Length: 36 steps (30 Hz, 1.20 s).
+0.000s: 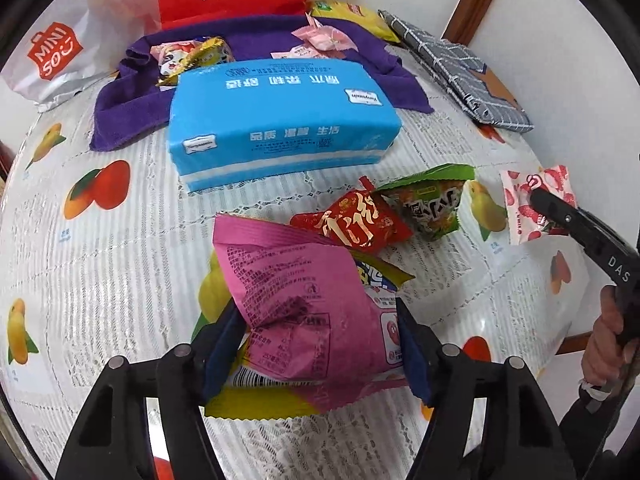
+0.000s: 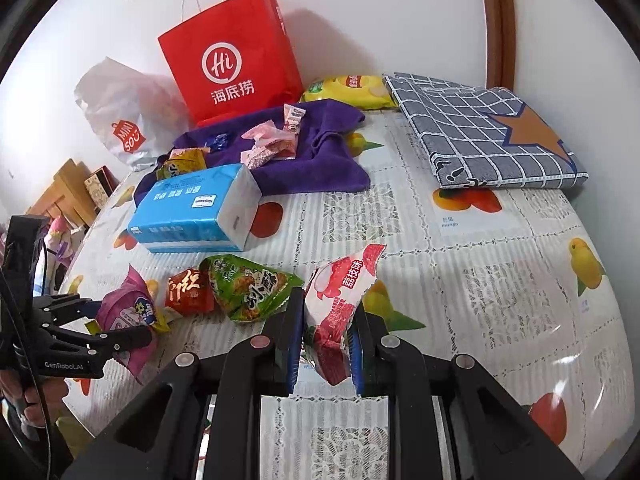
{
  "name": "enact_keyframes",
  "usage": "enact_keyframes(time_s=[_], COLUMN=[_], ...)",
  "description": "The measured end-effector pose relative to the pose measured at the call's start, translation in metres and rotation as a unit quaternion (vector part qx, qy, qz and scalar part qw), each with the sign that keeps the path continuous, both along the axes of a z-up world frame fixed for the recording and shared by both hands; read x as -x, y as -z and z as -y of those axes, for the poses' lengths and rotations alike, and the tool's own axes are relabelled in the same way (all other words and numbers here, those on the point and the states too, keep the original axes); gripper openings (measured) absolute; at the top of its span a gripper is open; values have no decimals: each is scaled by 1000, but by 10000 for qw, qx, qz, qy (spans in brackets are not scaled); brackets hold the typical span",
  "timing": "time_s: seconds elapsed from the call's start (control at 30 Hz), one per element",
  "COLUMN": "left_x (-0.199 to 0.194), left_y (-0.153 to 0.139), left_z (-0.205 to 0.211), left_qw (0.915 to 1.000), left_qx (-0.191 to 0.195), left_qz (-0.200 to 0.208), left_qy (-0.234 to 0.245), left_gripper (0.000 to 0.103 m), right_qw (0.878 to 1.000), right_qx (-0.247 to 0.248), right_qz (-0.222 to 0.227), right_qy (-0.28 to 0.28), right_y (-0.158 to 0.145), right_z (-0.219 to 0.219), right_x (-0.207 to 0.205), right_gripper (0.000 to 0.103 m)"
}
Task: Organize snacks
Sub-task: 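Lift the strawberry packet with the right tool while the left tool grasps the pink bag, then carry the strawberry packet with the right tool while the left tool carries the pink bag to the towel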
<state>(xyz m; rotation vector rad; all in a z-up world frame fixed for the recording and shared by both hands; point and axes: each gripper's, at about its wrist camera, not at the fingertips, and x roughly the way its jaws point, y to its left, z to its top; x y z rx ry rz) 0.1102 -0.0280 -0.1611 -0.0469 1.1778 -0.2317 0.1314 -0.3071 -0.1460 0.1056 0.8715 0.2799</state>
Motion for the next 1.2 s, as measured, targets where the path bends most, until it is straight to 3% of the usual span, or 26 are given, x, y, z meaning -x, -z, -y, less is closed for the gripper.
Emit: enact_keyframes(time_s=[0.77, 1.2], left_x=[21, -12], left_y=[-65, -104], left_z=[-35, -60], left_qw=[9973, 9934], left_qx=[94, 188], left_qz=[570, 908], left_qy=[-450, -678], left_gripper=[69, 69], right_qw=[9983, 9963], right_qx=[-266, -383], right_qz=[321, 476], right_qy=[-412, -605], right_y=[-54, -80], right_z=[-42, -72], right_x=[26, -5], right_gripper=[20, 20])
